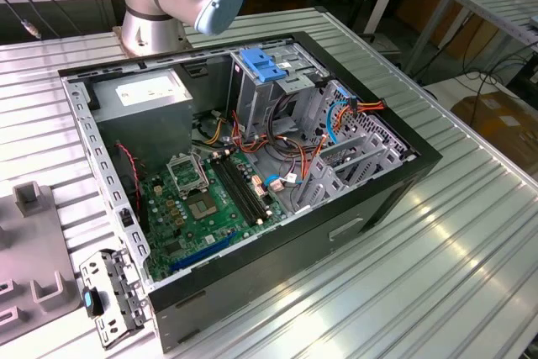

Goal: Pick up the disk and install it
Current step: 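Pick up the disk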

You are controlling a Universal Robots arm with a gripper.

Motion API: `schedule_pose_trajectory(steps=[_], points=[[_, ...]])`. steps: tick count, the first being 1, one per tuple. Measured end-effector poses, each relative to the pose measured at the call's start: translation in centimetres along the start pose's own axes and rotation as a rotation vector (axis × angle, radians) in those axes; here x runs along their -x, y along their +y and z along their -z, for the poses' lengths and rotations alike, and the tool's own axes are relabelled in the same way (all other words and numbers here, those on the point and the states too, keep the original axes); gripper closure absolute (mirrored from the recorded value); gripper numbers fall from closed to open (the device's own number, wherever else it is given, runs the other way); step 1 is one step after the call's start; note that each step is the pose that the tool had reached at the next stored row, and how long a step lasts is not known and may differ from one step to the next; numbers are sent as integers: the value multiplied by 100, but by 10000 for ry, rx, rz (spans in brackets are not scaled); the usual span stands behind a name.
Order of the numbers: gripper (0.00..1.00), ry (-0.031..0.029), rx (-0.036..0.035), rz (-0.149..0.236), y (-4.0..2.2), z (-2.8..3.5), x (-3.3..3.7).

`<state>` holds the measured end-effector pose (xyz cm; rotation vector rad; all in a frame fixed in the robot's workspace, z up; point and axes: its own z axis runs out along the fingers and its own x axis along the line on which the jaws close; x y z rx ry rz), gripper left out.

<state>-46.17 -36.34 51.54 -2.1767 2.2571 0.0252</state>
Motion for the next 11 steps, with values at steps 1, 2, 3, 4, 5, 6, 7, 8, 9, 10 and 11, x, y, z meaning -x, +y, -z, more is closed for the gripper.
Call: schedule_pose_trajectory(steps=[1,2,3,4,5,6,7,8,9,10,11], points=[[63,1,1,1,-10,1,0],[63,0,1,0,-16,1,1],[63,0,1,0,-22,1,1],[63,1,1,0,-31,1,1],[63,1,1,0,-36,1,1],[63,1,0,0,-41,1,1],[63,0,1,0,-50,1,2],[63,1,1,0,-55,1,2],[63,0,0,0,-61,1,2],[63,0,0,0,-68,1,3],[63,0,1,0,-74,1,3]])
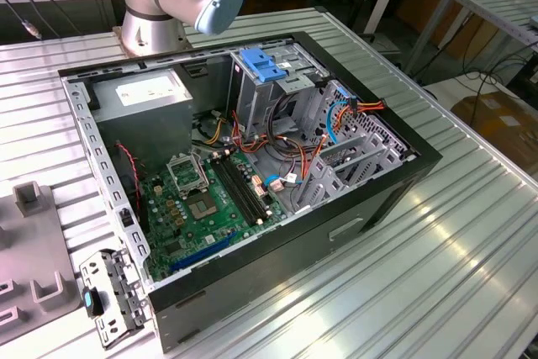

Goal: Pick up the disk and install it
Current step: 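Pick up the disk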

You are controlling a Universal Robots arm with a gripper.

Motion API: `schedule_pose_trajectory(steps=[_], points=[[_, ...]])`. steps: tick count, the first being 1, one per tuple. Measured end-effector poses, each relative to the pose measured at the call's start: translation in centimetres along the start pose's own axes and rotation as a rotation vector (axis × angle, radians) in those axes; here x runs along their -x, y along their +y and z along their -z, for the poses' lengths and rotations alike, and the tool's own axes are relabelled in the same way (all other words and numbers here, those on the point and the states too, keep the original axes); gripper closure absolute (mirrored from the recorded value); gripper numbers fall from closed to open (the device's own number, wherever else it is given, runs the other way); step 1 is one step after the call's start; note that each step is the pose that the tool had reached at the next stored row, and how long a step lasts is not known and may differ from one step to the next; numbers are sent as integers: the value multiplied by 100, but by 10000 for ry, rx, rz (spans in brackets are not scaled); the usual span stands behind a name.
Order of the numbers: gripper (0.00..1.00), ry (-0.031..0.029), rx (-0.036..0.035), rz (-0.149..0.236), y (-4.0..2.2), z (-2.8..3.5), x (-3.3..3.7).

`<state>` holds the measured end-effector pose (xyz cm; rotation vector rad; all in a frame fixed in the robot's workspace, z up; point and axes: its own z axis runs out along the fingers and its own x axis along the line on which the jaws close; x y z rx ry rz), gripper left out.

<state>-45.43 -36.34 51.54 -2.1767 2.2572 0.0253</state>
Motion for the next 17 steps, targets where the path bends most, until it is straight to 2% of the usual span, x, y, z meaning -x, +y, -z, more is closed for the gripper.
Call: schedule_pose_trajectory(steps=[17], points=[[63,0,0,0,-111,1,4]])
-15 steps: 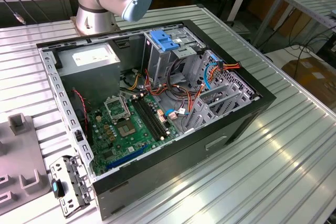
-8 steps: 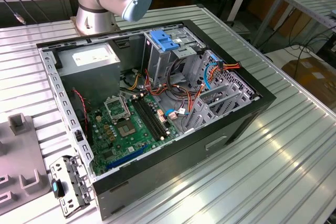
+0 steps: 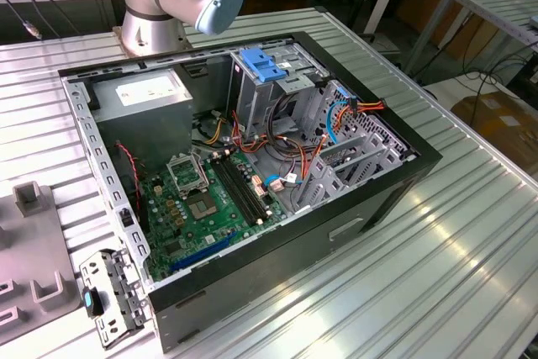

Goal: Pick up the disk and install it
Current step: 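Pick up the disk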

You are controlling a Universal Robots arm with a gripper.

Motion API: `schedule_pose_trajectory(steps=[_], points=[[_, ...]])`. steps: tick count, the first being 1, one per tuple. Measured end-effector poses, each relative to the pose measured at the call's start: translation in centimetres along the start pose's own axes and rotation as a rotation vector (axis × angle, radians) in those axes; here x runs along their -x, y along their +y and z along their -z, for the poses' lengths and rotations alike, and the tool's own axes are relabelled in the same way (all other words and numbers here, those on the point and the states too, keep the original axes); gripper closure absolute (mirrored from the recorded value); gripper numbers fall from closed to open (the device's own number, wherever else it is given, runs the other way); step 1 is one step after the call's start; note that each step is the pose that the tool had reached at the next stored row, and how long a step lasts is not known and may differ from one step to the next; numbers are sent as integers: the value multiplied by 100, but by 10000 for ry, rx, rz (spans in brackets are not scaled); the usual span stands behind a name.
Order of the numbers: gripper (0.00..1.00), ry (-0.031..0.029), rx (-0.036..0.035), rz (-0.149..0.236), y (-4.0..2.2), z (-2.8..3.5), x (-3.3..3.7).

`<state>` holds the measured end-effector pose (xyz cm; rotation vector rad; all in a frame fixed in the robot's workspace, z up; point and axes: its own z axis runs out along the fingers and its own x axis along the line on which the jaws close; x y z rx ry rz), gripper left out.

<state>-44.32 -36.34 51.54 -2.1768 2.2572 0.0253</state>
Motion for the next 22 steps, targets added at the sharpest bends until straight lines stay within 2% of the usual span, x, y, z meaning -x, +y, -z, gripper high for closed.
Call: schedule_pose_trajectory(steps=[22], points=[[63,0,0,0,-149,1,5]])
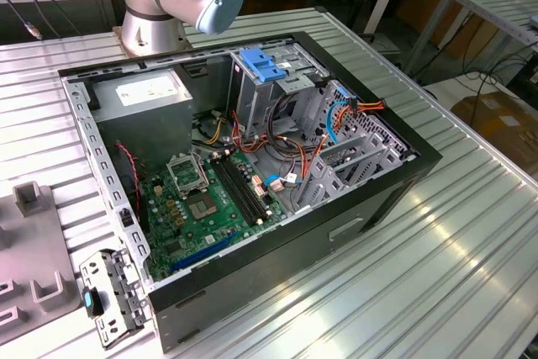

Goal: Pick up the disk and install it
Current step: 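Pick up the disk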

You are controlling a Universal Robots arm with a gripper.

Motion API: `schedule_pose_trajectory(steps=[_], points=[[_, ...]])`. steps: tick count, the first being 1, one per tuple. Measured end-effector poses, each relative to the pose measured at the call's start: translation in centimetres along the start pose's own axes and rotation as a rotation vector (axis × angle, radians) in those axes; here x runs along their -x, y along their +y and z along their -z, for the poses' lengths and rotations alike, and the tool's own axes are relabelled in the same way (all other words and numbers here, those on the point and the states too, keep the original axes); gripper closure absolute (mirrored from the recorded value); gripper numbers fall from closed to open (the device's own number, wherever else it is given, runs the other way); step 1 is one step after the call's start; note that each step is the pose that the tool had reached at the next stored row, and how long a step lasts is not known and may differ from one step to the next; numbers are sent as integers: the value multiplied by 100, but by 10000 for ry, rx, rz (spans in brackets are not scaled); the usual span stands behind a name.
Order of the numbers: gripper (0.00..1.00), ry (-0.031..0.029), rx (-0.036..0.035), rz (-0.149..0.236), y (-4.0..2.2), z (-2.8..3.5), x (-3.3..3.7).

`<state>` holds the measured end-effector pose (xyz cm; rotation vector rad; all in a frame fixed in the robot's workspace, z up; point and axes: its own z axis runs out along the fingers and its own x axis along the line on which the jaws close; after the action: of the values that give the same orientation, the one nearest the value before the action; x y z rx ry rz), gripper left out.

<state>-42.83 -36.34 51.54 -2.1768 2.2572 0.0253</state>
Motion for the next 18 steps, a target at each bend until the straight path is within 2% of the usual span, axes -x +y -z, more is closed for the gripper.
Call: schedule_pose_trajectory(steps=[18], points=[[63,0,0,0,-141,1,5]])
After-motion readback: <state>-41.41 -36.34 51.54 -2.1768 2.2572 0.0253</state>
